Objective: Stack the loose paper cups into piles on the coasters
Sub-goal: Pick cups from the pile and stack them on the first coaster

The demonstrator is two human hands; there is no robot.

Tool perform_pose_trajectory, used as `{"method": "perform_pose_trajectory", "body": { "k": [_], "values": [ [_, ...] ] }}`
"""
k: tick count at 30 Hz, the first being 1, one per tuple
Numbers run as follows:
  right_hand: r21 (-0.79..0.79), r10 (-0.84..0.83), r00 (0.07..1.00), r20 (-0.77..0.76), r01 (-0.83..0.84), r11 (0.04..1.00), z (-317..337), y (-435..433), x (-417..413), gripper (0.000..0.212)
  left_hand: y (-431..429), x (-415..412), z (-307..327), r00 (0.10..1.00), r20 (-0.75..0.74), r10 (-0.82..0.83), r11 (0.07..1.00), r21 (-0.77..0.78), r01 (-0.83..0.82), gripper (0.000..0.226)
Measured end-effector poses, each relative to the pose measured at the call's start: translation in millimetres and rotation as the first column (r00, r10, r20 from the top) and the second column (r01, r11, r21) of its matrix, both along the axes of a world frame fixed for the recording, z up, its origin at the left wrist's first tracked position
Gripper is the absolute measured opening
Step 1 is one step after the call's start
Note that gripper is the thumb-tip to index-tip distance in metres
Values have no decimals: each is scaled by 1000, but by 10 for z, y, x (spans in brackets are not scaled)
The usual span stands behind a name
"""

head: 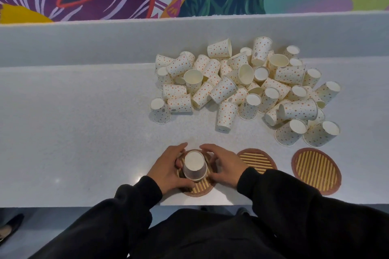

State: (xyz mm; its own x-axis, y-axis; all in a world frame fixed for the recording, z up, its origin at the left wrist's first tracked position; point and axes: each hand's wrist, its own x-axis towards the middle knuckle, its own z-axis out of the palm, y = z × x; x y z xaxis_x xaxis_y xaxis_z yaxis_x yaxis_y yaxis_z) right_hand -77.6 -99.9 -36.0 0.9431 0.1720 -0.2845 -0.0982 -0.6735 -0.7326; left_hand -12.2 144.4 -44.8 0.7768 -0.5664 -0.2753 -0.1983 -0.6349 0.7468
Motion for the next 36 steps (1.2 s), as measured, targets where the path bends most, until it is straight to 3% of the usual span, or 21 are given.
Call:
{"method": "perform_pose_trajectory", "body": {
  "k": [2, 5, 10, 11, 13, 15, 17, 19, 22, 29, 36],
  "values": [
    [-66, -6, 1000, 25, 8, 998, 93, -142, 105, 71, 89, 162, 111, 999, 49, 16, 1000, -13, -16, 113],
    [-254, 41, 981, 192, 9, 967, 152, -350, 372, 67, 173, 457, 280, 975, 136, 178, 982, -87, -167, 88],
    [-544, 105, 947, 302, 82, 835, 246, -564, 822, 69, 153, 956, 465, 915, 278, 293, 955, -137, -264, 72],
    [-540, 118, 949, 294, 63, 840, 275, -556, 870, 70, 112, 1017, 490, 931, 256, 260, 964, -125, -235, 70],
    [-476, 136, 960, 243, -5, 880, 305, -461, 894, 71, 2, 1034, 480, 993, 36, 114, 992, -65, -111, 60],
    [-401, 109, 976, 190, -24, 916, 334, -314, 843, 71, -76, 940, 378, 992, -120, -38, 997, 66, 46, 51],
    [-286, 61, 994, 89, -33, 958, 380, -202, 736, 66, -68, 832, 295, 990, -92, -110, 970, 206, 127, 53],
    [-206, 123, 992, -25, -126, 970, 371, -112, 589, 63, -27, 688, 274, 979, -59, -197, 932, 298, 205, 55],
    [-188, 145, 979, -143, -171, 967, 210, 35, 355, 71, -13, 448, 229, 965, -120, -234, 932, 253, 258, 73],
    [-237, 171, 978, -120, -195, 952, -56, 132, 231, 96, -90, 172, 41, 991, -6, -133, 973, 191, 132, 81],
    [-160, 164, 985, -57, -171, 972, -126, 46, 219, 82, -200, -38, -2, 987, 56, -148, 980, 141, 139, 85]
  ]
}}
